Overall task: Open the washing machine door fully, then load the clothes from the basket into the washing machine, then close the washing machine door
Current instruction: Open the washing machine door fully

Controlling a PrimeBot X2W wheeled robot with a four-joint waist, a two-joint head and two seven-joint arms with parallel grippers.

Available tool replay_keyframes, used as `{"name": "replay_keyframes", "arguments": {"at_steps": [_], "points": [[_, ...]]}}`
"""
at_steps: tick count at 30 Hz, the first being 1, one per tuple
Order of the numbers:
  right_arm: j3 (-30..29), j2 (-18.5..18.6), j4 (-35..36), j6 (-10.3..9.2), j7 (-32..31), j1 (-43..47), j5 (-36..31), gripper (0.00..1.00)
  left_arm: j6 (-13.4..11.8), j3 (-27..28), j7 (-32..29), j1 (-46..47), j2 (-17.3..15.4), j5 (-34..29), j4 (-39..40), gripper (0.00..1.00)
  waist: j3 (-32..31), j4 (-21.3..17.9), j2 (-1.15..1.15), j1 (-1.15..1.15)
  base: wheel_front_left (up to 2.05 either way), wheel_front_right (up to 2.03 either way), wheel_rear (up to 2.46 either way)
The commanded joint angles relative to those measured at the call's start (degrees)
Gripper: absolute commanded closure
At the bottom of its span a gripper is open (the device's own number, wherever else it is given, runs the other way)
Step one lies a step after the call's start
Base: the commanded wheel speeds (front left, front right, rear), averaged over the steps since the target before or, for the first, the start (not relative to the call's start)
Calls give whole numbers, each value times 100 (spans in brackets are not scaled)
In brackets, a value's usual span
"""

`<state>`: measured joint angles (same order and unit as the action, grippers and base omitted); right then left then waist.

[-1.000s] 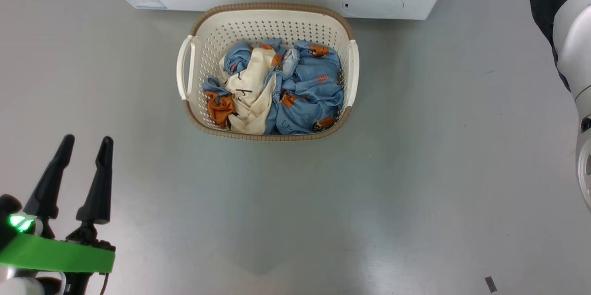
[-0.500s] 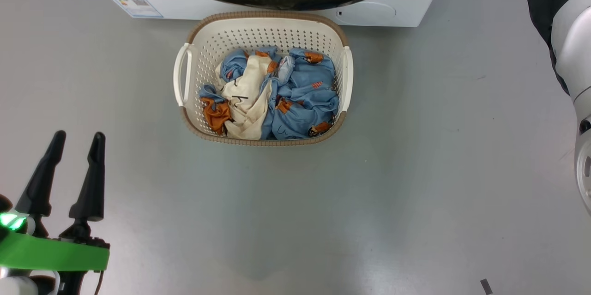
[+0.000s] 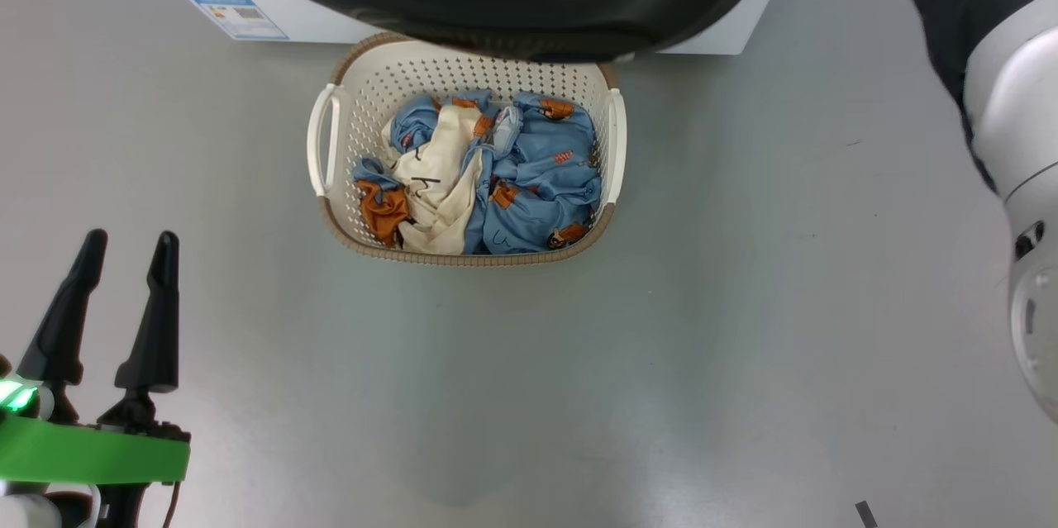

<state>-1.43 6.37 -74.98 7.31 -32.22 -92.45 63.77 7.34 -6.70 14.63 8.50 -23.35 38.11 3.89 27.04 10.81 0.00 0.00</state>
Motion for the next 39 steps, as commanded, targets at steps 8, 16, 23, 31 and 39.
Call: {"name": "replay_keyframes", "arguments": {"at_steps": [8,16,23,31,39], "points": [[381,-349,102,18,-733,51,396,100,14,287,37,44,-199,-84,279,0,-94,-97,0,0,0,0,0],[975,-349,304,18,-1249,278,974,100,14,279,37,7,-202,-140,341,0,-247,-165,0,0,0,0,0],[1916,-349,1202,18,-1660,1120,1719,100,14,304,37,-64,-174,-187,344,0,-468,-234,0,0,0,0,0],[2931,-349,2473,18,-1643,2278,2463,100,14,324,37,-198,-119,-261,347,0,-715,-294,0,0,0,0,0],[3620,-349,3446,18,-1524,3038,2913,100,14,322,37,-253,-72,-297,319,0,-868,-282,0,0,0,0,0]]}}
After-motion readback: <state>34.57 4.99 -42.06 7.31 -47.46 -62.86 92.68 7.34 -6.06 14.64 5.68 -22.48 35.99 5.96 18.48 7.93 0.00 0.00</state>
